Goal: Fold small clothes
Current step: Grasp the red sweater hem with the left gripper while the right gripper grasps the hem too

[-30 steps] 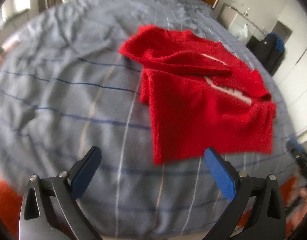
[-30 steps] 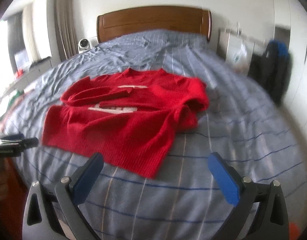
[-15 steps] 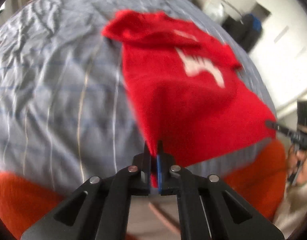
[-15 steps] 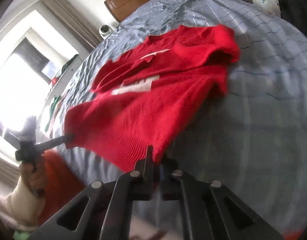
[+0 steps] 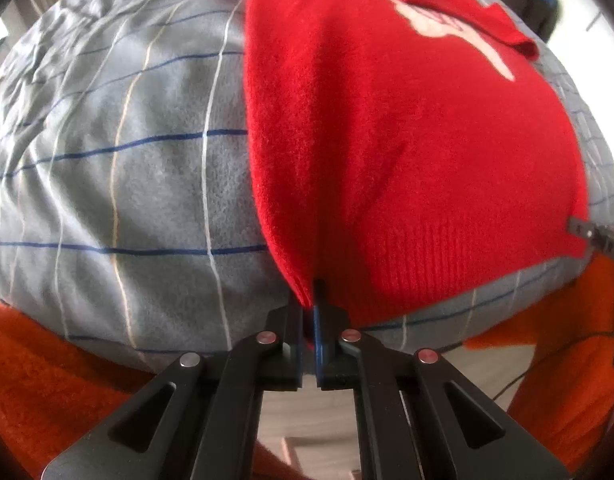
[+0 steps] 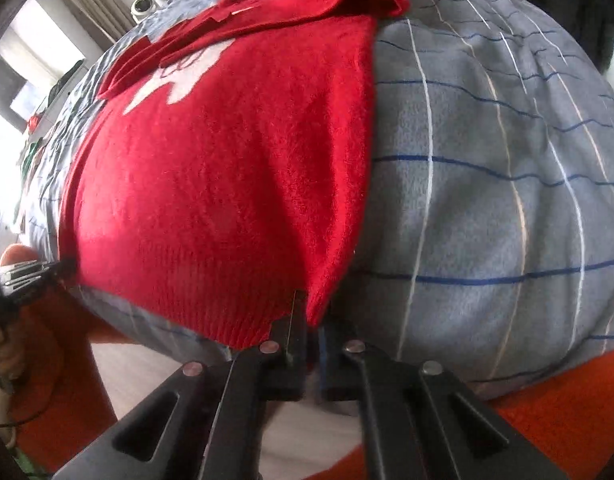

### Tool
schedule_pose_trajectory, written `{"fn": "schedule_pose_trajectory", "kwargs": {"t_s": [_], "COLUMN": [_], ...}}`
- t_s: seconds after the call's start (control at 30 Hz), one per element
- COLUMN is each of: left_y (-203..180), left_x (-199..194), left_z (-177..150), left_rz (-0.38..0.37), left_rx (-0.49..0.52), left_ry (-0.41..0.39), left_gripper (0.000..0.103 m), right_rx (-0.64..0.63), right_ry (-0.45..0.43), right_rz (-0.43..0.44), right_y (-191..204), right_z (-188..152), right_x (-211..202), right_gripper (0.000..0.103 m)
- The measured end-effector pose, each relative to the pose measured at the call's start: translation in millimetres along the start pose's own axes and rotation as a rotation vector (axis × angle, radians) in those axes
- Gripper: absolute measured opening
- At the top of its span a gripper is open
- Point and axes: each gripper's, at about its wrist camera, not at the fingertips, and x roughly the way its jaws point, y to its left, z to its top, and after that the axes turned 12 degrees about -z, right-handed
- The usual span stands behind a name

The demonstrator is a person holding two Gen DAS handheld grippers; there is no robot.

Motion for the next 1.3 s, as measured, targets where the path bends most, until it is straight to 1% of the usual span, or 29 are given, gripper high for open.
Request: {"fn": "schedule_pose_trajectory", "kwargs": {"t_s": [0.03,0.13,0.17,0.27,0.4,0.53,0.7,0.93,0.97,1.3], "left_y": [-2,-12,-15,-30,-50,-62,-56,-58,-52,-56], "left_x": [2,10,17,20,22,22,22,20,19,17], "left_z": [1,2,8,-7,-10,-14,-15,-16,-15,-17], "left_rz": [0.007,0.03,0.039,0.071,0.094,0.106,0.106,0.108,0.107,0.118], "left_rx": [0.001,0.012,0.02,0.052,0.068,0.074,0.074,0.076,0.077,0.097], "left_ry": [0.0,-0.007,-0.009,-0.018,-0.018,-0.02,-0.02,-0.019,-0.019,-0.016], "left_gripper": [0.002,0.002,0.002,0.003,0.003,0.003,0.003,0.004,0.004,0.006], "right_rx": [0.014,0.021,0.02,0.013,0.007,0.005,0.007,0.008,0.007,0.008], "right_ry": [-0.002,-0.005,-0.005,-0.007,-0.012,-0.014,-0.017,-0.017,-0.018,-0.018], "right_rz": [0.007,0.007,0.004,-0.006,-0.016,-0.016,-0.015,-0.015,-0.015,-0.013], "right_y": [0,3,4,4,9,11,8,6,6,6], "right_z": [-5,-6,-7,-2,3,4,1,1,1,1], "right_x": [1,1,2,7,10,11,10,9,10,10], "right_gripper": [0.004,0.004,0.004,0.004,0.004,0.004,0.004,0.004,0.004,0.004]}}
